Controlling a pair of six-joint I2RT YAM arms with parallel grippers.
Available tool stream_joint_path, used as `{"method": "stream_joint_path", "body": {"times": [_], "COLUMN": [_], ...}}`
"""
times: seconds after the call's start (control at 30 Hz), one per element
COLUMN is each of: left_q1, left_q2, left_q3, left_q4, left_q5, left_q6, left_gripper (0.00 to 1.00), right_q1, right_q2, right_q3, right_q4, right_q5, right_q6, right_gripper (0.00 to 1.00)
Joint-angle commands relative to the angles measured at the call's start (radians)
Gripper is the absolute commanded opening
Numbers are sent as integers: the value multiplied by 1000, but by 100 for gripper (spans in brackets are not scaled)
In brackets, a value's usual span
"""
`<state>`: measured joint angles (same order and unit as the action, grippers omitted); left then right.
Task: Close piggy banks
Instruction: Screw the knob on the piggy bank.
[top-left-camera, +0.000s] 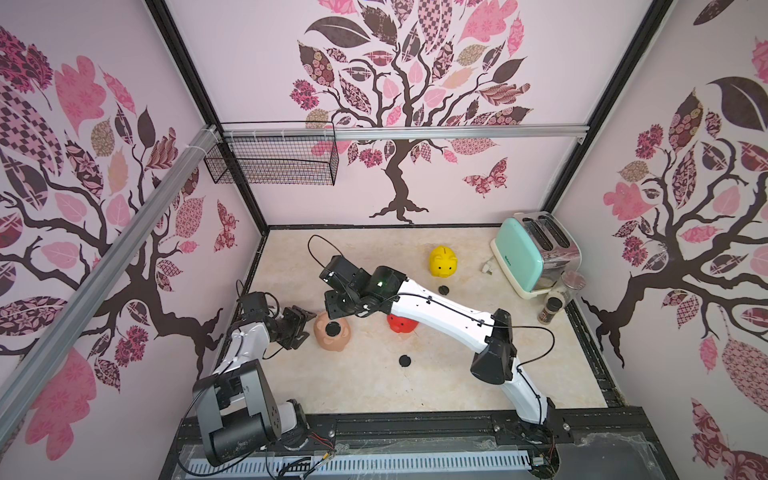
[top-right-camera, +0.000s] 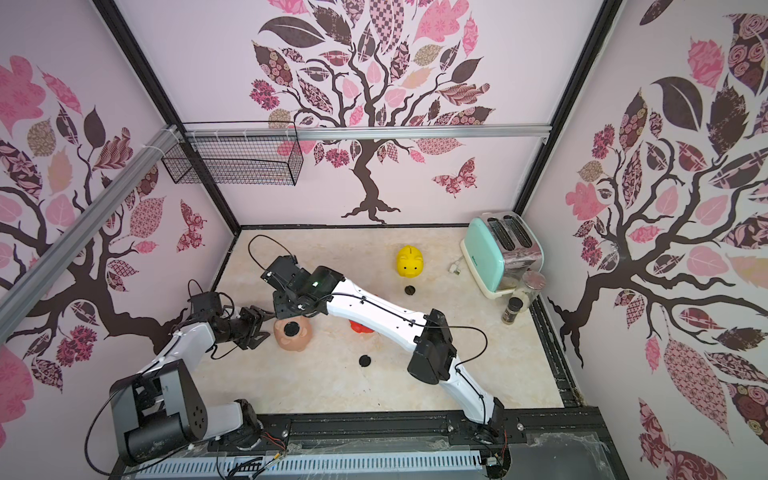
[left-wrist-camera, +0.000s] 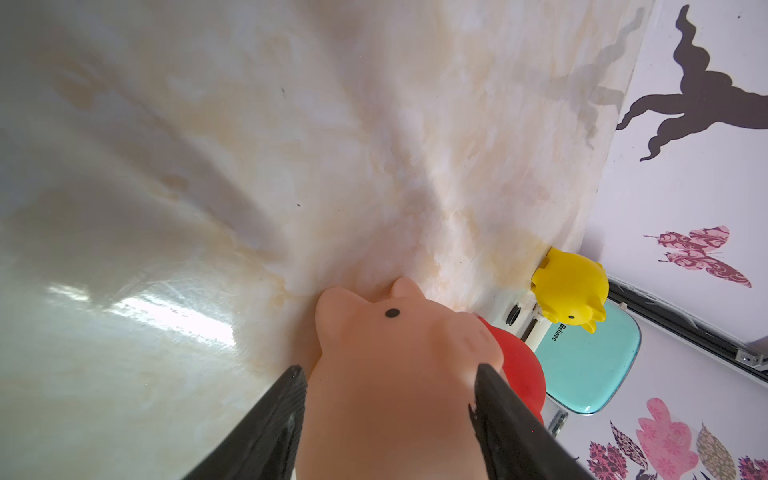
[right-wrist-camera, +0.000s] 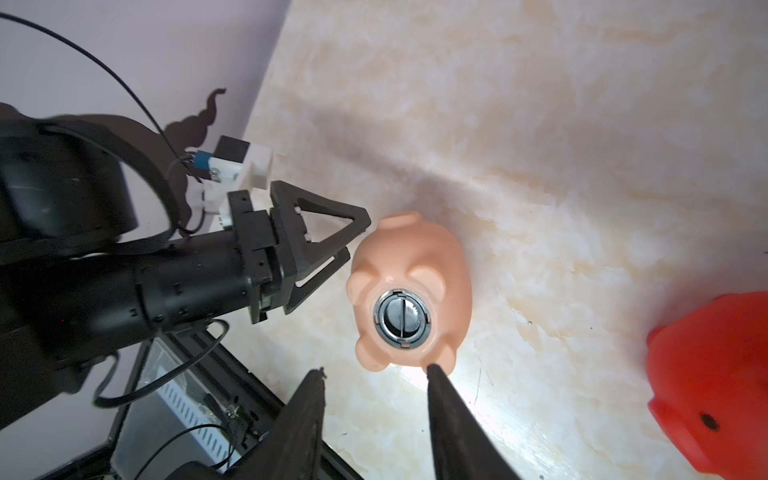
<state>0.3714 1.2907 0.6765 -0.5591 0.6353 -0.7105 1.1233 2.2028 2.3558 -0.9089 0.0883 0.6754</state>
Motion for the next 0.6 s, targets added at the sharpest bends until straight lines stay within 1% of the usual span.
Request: {"method": "stream_joint_path", "body": {"times": [0.0, 0.13, 0.3, 0.4, 0.5, 0.57], "left_q1": [13, 20, 22, 23, 18, 6], "left_q2": [-36, -70, -151, -216, -274, -300], "left_q3": [48, 85, 97, 100, 114, 125], "left_q4": [-62, -108, -110, -97, -96, -104], "left_q5": [-28, -62, -46, -36, -1, -5], "left_q6": [50, 88, 134, 168, 204, 217], "left_gripper": [67, 68, 69, 70, 70, 71], "right_q1": [0, 0, -2, -10, -38, -61], "right_q2": [-81, -178, -323, -428, -538, -626], "right_q3": [30, -33, -196, -350, -516, -647], "right_q4": [-25, 21, 120, 198, 257, 301], "right_q5": [71, 120, 184, 229, 252, 261], "right_q6": [-78, -139, -215, -244, -252, -271], "right_gripper": [49, 59, 69, 72, 76, 82]}}
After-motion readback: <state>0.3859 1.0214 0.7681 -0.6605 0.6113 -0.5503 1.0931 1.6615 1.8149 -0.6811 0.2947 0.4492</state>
